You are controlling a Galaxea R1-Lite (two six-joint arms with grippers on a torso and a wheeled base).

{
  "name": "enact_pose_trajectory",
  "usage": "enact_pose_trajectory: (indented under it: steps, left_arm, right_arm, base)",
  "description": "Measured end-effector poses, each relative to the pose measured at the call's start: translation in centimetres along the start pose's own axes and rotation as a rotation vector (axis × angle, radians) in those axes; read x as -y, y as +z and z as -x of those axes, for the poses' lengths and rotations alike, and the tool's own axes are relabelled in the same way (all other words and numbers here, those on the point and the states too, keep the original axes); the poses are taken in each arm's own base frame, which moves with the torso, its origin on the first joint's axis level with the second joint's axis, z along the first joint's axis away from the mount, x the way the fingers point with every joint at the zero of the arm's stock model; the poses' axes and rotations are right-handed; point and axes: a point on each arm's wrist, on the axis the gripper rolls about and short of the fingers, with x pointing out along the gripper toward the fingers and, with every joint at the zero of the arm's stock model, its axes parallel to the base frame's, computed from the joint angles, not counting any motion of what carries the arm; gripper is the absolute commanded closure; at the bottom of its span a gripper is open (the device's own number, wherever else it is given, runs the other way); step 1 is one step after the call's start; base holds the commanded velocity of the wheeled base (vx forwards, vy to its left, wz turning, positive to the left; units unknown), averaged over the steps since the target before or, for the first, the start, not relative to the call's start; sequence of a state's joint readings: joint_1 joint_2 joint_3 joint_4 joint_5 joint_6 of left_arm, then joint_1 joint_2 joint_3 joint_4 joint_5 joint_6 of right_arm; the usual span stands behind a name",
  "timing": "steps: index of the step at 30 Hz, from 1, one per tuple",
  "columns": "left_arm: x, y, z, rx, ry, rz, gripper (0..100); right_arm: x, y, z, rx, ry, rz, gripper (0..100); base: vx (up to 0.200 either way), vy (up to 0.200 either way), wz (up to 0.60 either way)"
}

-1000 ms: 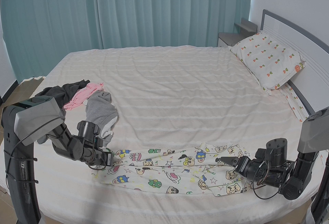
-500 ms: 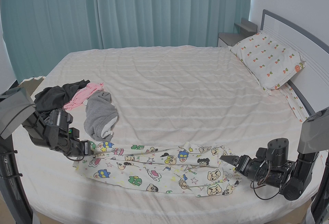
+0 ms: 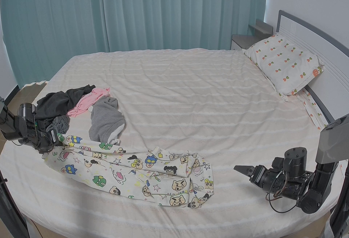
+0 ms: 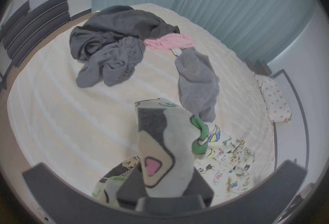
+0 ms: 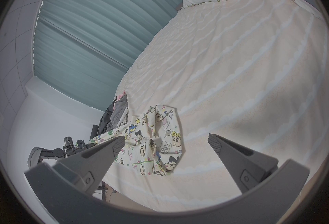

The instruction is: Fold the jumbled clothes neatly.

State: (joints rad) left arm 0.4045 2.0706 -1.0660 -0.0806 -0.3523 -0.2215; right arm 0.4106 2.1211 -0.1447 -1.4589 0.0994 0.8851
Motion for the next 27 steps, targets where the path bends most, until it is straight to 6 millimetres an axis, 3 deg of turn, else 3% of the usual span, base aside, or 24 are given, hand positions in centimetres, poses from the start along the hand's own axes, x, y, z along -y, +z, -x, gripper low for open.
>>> enact_pose_trajectory:
  steps: [6,11,16,24,27]
  left_arm:
    - [3.2,0.1,1.0,0.005,-0.036,0.025,100]
    - [9.5,-1.8,0.9,-0.028,-0.084,-0.011,100]
    - [15.5,-4.9,0.8,-0.060,-0.122,-0.078,100]
    - [25.1,-11.5,0.4,-0.093,-0.242,-0.182,100]
    - [27.3,-13.3,-0.4,-0.098,-0.280,-0.190,100]
  right_arm:
    - [0.0,0.0,0.0,0.000,0.001,0.000,0]
    - [0.0,0.0,0.0,0.001,0.001,0.000,0]
    - [0.0,0.0,0.0,0.001,0.002,0.000,0]
    - [0.0,0.0,0.0,0.002,0.001,0.000,0]
    - [0.0,0.0,0.0,0.002,0.001,0.000,0]
  base:
    - [0.000,0.000,0.00]
    - [0.000,0.000,0.00]
    - [0.000,0.000,0.00]
    - [0.000,0.000,0.00]
    - [0.000,0.000,0.00]
